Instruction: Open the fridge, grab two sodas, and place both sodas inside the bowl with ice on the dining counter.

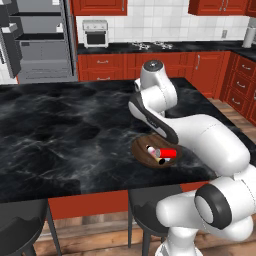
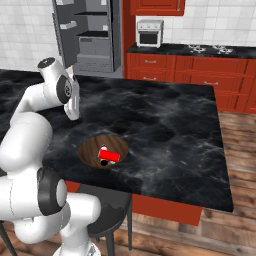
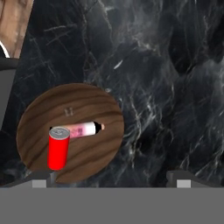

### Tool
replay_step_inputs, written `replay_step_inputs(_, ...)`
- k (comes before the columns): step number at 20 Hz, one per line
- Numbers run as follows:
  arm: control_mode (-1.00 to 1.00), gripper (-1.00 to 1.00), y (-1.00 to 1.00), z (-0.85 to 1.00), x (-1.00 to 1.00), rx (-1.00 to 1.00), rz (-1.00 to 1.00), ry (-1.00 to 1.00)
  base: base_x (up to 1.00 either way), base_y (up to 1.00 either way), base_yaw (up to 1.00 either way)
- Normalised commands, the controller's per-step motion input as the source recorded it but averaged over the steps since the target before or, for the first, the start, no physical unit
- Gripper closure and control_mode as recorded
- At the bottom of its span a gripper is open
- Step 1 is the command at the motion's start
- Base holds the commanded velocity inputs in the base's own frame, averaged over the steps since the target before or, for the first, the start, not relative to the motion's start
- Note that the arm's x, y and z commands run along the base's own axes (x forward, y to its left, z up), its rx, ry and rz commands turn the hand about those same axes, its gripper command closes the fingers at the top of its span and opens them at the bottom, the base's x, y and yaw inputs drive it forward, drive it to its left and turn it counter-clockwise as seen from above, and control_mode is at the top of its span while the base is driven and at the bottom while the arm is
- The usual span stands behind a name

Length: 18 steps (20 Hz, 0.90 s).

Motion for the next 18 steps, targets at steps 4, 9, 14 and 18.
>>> replay_step_inputs(4, -1.0, -1.0, 0.0, 0.02, 0.0, 0.0, 0.0, -0.02, 0.0, 0.0, 0.0)
replay_step_inputs(9, -1.0, -1.0, -0.03, 0.0, 0.0, 0.0, 0.0, -0.02, 0.0, 0.0, 0.0)
replay_step_inputs(14, -1.0, -1.0, 0.0, 0.0, 0.0, 0.0, 0.0, 0.0, 0.0, 0.0, 0.0)
replay_step_inputs(18, -1.0, -1.0, 0.0, 0.0, 0.0, 0.0, 0.0, 0.0, 0.0, 0.0, 0.0)
